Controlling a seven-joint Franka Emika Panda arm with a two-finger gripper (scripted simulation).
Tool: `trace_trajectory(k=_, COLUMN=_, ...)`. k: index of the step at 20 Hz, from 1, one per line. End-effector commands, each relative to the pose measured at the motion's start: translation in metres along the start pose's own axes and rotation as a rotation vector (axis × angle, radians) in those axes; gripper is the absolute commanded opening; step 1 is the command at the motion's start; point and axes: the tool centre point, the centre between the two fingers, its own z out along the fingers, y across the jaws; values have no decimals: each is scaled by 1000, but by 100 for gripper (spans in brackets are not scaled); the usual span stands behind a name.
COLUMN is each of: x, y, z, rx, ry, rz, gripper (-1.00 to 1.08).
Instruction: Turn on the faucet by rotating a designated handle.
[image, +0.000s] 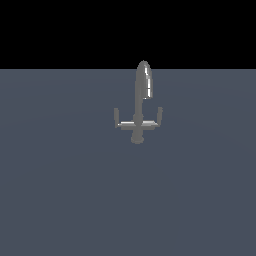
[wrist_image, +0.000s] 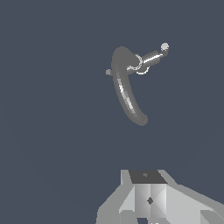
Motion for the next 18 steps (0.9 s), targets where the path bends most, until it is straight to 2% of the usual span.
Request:
trace_trajectory(k=1, x=15, y=7, z=5, rx=43, ry=-19, rz=18, gripper=-100)
trace_trajectory(k=18, x=106, y=50, z=51, rx=335, ry=-156, rz=137, gripper=-100)
